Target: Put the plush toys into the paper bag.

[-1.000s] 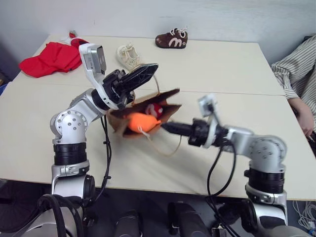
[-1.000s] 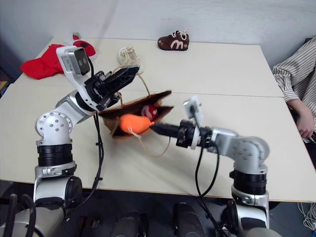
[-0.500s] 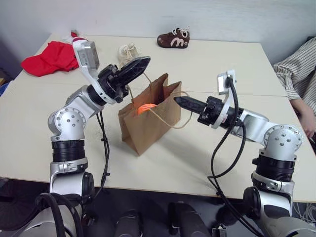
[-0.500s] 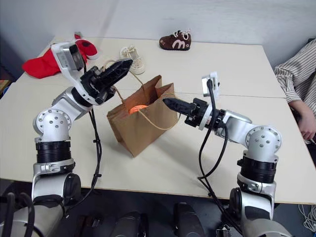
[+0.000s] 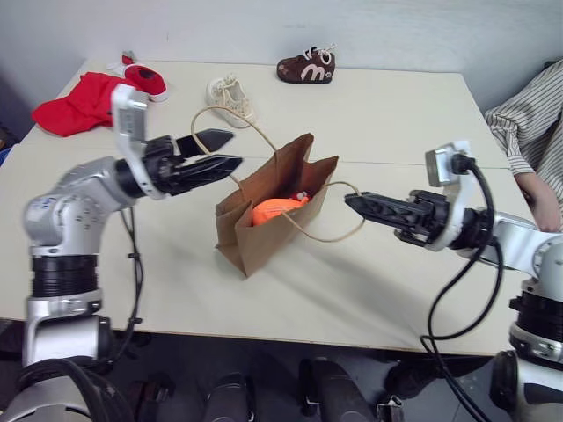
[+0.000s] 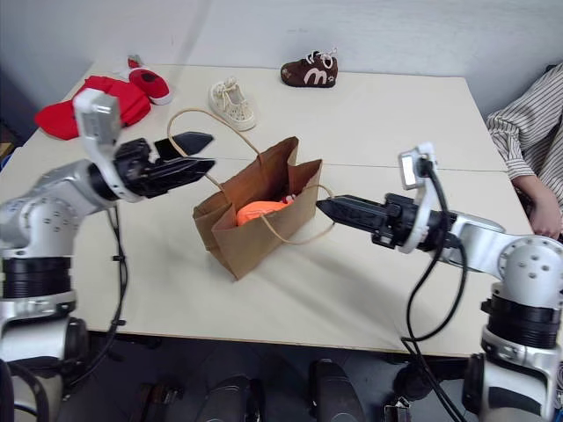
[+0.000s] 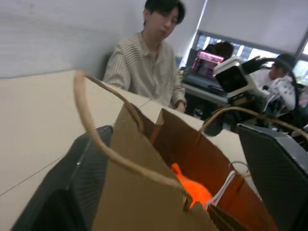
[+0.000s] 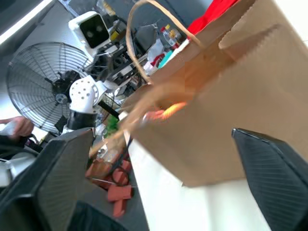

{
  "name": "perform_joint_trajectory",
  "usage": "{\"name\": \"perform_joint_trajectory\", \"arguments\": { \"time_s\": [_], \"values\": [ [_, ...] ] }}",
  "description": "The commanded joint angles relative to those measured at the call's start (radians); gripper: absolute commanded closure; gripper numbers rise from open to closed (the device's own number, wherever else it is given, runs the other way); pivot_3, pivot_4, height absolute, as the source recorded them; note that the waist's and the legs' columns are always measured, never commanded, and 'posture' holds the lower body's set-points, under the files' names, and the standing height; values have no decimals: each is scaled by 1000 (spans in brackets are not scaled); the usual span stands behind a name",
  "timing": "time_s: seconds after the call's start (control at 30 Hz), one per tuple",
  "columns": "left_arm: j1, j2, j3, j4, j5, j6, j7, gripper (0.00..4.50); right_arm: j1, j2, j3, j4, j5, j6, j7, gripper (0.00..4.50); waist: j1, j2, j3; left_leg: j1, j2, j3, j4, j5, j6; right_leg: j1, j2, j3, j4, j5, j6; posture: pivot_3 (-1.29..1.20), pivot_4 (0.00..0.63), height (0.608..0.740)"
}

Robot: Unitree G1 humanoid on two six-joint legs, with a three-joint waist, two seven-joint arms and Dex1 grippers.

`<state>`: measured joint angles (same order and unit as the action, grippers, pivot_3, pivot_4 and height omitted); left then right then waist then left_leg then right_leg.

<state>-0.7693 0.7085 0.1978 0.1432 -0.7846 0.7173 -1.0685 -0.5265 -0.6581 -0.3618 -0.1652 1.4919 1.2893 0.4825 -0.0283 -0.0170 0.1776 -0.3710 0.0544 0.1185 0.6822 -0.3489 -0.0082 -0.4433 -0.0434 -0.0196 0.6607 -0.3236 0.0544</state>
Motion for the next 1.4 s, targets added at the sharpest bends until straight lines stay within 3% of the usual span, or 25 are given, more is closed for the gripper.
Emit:
{"name": "perform_joint_trajectory", "arguments": {
  "time_s": [0.03, 0.23, 0.3, 0.43, 0.5, 0.6, 0.87, 1.03, 1.17, 1.4],
  "values": [
    [-11, 7, -15, 7, 31, -26, -34, 23, 12, -5, -3, -33, 33, -31, 37, 0, 1, 0, 0, 0, 0, 0, 0, 0, 0, 0, 0, 0, 0, 0, 0, 0, 150, 740],
    [75, 52, -7, 65, 139, -145, -71, 23, 78, -15, -24, -57, -2, -90, 97, 0, -1, 0, 0, 0, 0, 0, 0, 0, 1, 0, -1, 0, 0, 0, 0, 0, 150, 740],
    [133, 76, 33, 79, 155, -176, -68, 23, 150, -34, -22, -71, -84, -136, 161, 0, -1, 0, 0, 0, 0, 1, -1, 0, 1, 0, 0, 0, 0, 0, 0, 0, 150, 740],
    [227, 110, 68, 69, 171, -212, -70, 2, 243, -66, 133, -153, -329, -280, 286, 177, -2, 0, 0, 0, 0, 1, -1, 0, 1, -1, 0, 1, -1, 0, 0, 0, 150, 740],
    [258, 111, 76, 43, 164, -209, -66, 0, 237, -8, 170, -158, -376, -345, 286, 631, 0, -1, 0, 0, 0, 1, 0, 0, 1, 0, -1, 1, 0, 0, 0, 0, 150, 740],
    [310, 112, 90, -22, 146, -190, -59, 0, 226, 52, 279, -172, -516, -449, 294, 1641, 0, -1, 0, 1, 0, 1, 0, 0, 2, 0, -1, 1, 1, 1, 1, 0, 150, 740],
    [401, 134, 176, -130, 72, -77, -12, 0, 212, 147, 408, -168, -683, -586, 328, 4460, -1, -1, 0, 0, 0, 1, 0, 0, 2, 0, -2, 0, 0, 1, 1, 0, 150, 740],
    [527, 98, 182, -336, 18, -38, 21, 0, 166, 227, 530, -156, -845, -715, 320, 4460, -8, -1, 0, 1, 0, 1, 0, 0, 2, 0, -1, 1, 1, 1, 0, 0, 150, 740],
    [550, 2, 143, -456, 10, -55, 117, 0, 141, 280, 577, -112, -923, -756, 308, 4460, 2, -2, -1, 1, -1, 0, 0, 0, 2, 0, -2, 1, 1, 1, 0, 0, 150, 740],
    [526, -121, 30, -500, 88, -130, 220, 0, 68, 374, 631, 4, -1058, -835, 269, 4460, -5, -2, -1, 1, -3, 0, 1, 0, 2, 0, -3, 1, 2, 1, 1, 0, 150, 740]
  ]
}}
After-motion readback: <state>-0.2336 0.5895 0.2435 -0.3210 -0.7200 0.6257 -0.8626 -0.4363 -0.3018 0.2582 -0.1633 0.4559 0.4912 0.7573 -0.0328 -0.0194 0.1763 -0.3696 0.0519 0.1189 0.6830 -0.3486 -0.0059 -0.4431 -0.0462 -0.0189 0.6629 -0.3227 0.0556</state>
